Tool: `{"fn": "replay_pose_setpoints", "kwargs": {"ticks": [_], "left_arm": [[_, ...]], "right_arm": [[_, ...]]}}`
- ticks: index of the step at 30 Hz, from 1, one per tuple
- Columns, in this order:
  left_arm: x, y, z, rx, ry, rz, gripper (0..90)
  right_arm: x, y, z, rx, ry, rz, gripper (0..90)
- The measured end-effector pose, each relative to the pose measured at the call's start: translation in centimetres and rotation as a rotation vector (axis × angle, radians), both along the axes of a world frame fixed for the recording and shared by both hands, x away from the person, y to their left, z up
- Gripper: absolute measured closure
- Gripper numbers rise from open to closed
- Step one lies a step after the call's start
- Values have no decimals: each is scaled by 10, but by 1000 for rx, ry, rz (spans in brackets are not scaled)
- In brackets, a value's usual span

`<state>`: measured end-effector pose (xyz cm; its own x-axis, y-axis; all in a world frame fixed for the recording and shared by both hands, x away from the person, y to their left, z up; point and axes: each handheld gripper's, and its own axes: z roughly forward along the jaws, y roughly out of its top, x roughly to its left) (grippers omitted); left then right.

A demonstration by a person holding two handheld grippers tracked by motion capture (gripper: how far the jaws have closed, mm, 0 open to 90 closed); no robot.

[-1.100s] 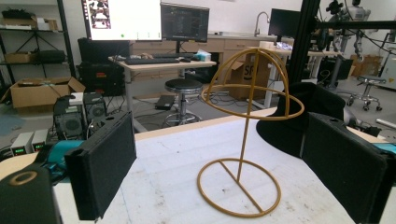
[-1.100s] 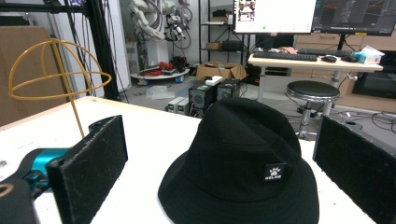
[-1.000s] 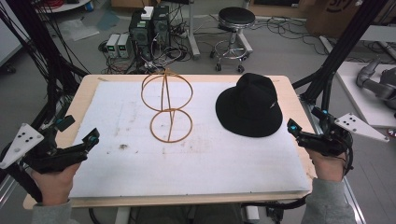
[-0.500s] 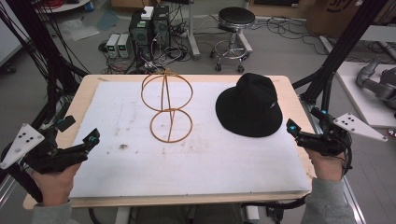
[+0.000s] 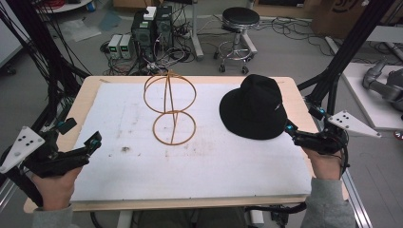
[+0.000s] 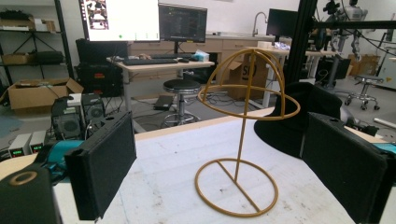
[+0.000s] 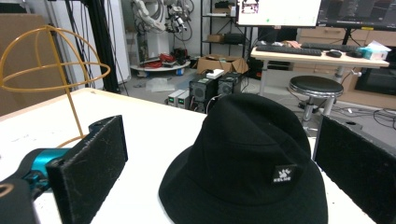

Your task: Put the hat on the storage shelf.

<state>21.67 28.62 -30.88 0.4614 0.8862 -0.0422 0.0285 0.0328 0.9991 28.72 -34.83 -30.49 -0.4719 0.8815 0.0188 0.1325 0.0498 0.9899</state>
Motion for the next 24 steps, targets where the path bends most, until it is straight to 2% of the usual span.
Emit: {"fn": "replay_pose_setpoints", "kwargs": {"ticks": [5,7,11,15,20,24], "left_arm": [[-3,4,2,-9,-9,9,109],[-3,5,2,-18,-8,12,109],[-2,4,0,-8,-1,13,109],[-1,3,-1,-1,4,12,109],[0,2,-1,1,5,8,109],[0,2,-1,-1,7,7,109]], "right_arm": [[16,7,3,-45,18,22,27],[19,8,4,-46,20,25,27],[37,10,8,-67,48,44,27],[48,11,12,-68,62,49,27],[69,10,14,-72,105,41,27],[78,10,13,-69,125,41,27]]}}
